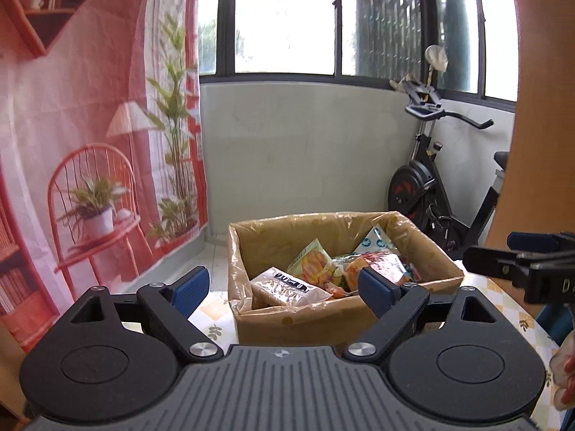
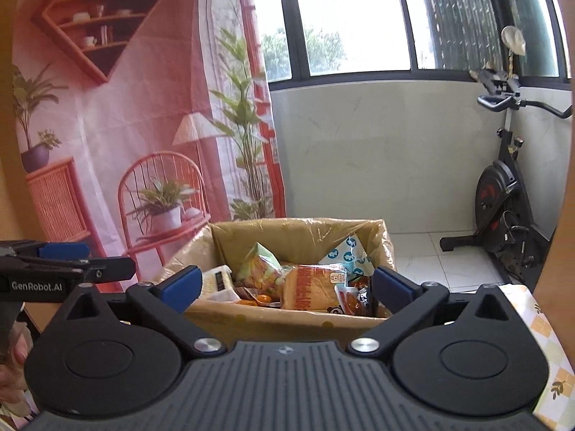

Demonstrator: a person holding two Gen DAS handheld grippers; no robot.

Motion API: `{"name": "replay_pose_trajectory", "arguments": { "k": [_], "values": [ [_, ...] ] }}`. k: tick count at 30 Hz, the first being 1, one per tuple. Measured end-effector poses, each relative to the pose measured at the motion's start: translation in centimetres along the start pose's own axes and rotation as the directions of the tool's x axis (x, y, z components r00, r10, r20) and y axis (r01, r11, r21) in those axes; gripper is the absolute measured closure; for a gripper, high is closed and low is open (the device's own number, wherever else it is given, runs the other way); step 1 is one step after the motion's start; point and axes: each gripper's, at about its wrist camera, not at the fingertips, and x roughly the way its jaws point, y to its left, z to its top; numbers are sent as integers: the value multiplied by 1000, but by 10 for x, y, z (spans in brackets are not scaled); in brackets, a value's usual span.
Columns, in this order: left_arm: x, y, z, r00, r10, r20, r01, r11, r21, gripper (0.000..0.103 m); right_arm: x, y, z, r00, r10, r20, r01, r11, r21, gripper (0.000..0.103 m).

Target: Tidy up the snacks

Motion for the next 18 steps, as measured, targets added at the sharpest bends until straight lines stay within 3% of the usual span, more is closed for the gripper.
{"name": "replay_pose_trajectory", "arguments": {
  "k": [18],
  "values": [
    [-113, -6, -1, 987, 54, 150, -55, 998, 1, 12, -119, 50, -7, 995, -17, 96, 14, 999, 32, 0]
  ]
}}
